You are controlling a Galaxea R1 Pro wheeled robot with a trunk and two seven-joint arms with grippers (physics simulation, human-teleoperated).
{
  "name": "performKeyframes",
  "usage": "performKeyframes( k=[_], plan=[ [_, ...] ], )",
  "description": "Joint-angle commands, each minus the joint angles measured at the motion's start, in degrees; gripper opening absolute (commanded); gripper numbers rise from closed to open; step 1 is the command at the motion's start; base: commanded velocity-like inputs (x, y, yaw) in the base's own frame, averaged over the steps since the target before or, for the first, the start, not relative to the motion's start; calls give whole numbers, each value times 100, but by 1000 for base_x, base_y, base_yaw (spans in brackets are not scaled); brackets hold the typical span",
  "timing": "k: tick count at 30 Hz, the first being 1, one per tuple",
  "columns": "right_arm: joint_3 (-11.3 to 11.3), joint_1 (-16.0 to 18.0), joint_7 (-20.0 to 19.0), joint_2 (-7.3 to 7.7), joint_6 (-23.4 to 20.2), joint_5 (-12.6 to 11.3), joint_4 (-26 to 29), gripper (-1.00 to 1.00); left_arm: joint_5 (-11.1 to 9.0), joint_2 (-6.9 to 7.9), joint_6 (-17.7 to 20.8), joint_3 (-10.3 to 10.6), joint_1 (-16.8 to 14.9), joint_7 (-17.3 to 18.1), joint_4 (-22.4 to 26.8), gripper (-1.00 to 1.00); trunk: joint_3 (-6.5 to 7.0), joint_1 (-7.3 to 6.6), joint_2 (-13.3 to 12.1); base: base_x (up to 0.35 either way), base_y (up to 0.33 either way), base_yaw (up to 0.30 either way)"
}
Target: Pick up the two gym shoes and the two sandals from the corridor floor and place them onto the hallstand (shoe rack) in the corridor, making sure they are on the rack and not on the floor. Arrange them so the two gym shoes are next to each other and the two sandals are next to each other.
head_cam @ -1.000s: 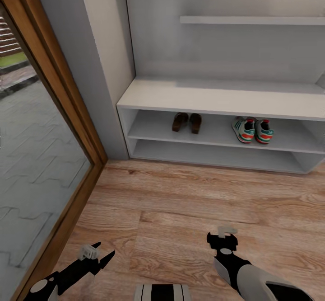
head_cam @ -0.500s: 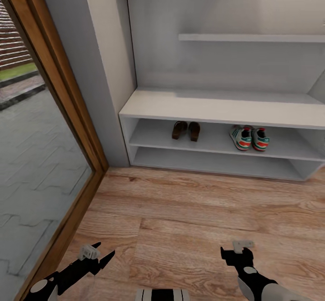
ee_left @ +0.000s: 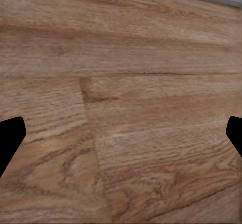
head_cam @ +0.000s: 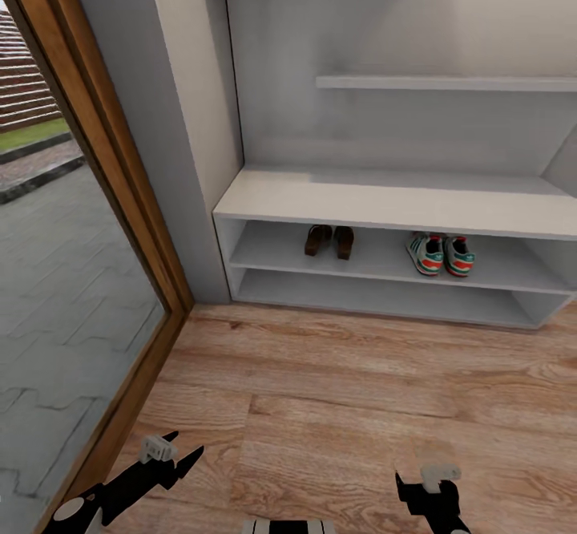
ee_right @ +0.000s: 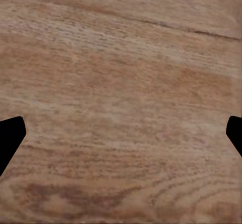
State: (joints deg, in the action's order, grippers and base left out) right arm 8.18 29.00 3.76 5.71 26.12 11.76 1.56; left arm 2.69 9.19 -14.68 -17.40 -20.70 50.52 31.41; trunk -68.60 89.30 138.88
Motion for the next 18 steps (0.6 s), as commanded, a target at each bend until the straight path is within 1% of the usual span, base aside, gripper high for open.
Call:
performKeyframes(
  k=[1,3,4,7,10,13,17,18],
  plan=[
    [38,-42,23,0,93,64,-7,100,30,0,-22,-30,-4,28,-5,100,15,-24,-40,0,0,0],
    [38,-130,18,0,264,68,-7,100,30,9,-23,-38,-2,28,-11,100,51,-67,-120,0,0,0],
    [37,-244,13,0,506,78,-7,100,28,28,-26,-55,11,23,-17,100,69,-89,-160,0,0,0],
    [36,-351,5,0,734,91,-7,100,5,49,-31,-79,118,-6,-7,100,122,-155,-281,0,0,0],
    [31,-397,-20,0,817,103,-10,100,-8,58,-35,-129,212,-56,24,100,176,-221,-401,0,0,0],
    [28,-428,-125,5,863,109,-13,100,-14,61,-39,-200,285,-123,39,100,230,-287,-521,0,0,0],
    [29,-493,-434,24,892,110,-10,100,-14,64,-42,-282,353,-196,27,100,302,-375,-682,0,0,0],
    [30,-551,-824,89,906,107,-8,100,-16,64,-45,-352,452,-230,16,100,320,-397,-722,0,0,0]
  ],
)
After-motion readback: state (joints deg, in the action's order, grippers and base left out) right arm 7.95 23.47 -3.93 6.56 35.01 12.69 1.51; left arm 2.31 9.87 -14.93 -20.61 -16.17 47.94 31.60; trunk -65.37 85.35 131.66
